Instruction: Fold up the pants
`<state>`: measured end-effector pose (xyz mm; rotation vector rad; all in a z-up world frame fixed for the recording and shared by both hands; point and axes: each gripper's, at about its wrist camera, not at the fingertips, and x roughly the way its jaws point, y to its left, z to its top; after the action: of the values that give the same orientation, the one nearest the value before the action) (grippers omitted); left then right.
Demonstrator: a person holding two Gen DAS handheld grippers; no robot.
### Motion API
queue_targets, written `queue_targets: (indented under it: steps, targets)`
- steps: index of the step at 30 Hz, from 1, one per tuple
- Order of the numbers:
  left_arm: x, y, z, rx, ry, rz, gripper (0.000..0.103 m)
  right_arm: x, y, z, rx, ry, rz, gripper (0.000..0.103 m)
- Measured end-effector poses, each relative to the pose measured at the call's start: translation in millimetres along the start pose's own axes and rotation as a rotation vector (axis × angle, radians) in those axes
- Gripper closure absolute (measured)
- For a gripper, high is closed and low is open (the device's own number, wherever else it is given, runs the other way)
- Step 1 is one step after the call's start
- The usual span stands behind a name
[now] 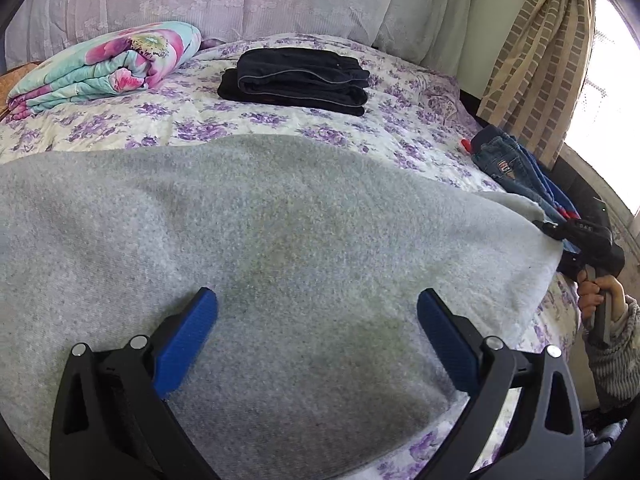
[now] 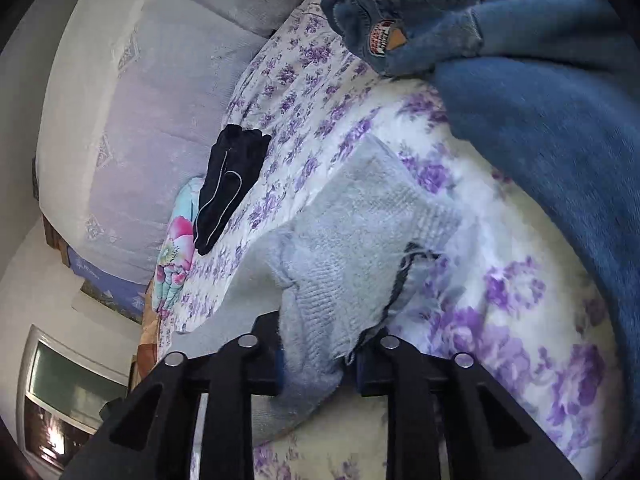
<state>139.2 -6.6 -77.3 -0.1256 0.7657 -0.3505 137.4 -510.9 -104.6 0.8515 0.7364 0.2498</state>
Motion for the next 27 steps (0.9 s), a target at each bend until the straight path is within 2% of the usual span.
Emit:
queue_targets:
  steps: [1,4,6,7,8,9,10,12,14,18,21,22,23,25,26,27]
  targets:
    - [-1,-1,0,-0.002,-0.001,0.016,0.005,-7,0,0,0.002,-0.001,0.013,0.062]
    - [-11,1,2,-0.034,-0.031,0.052,0.005,-36,-2,6,0.059,-0.061,-0.002,0.045]
    - [-17,2,3,-0.064,-0.049,0.029,0.005,-70,-7,12,0.103,-0.188,-0.066,0.042]
    - [-21,1,4,-0.076,-0.060,0.007,0.005,-83,-8,12,0.119,-0.242,-0.061,0.042]
    - [-24,-2,6,-0.077,-0.069,-0.021,0.005,-94,-1,13,0.118,-0.294,-0.031,0.042]
    - [-26,-7,6,-0.069,-0.075,-0.044,0.005,-97,12,12,0.080,-0.310,0.026,0.041]
    - [-27,-15,7,-0.044,-0.080,-0.069,0.005,-93,30,12,0.028,-0.293,0.101,0.037]
    - [-26,-34,6,0.023,-0.080,-0.079,0.005,-63,75,5,-0.068,-0.183,0.259,0.027]
    - [-19,-48,0,0.077,-0.051,-0.056,0.005,-11,123,-6,-0.126,-0.013,0.386,0.024]
    - [5,-49,-18,0.111,0.073,0.022,0.005,109,196,-42,-0.151,0.330,0.458,0.024]
    - [-3,-44,-25,0.112,0.050,0.003,0.005,179,223,-72,-0.139,0.525,0.467,0.023]
    - [-5,-41,-28,0.112,0.045,-0.004,0.005,193,223,-83,-0.115,0.563,0.444,0.024]
    - [-7,-39,-29,0.111,0.038,-0.012,0.005,207,214,-85,-0.090,0.563,0.399,0.024]
    - [-9,-36,-32,0.113,0.021,-0.027,0.005,216,189,-81,-0.044,0.496,0.355,0.049]
    - [-10,-36,-33,0.114,0.017,-0.034,0.005,216,177,-75,-0.013,0.477,0.346,0.067]
    - [-10,-36,-32,0.116,0.014,-0.040,0.005,208,168,-76,0.014,0.462,0.349,0.068]
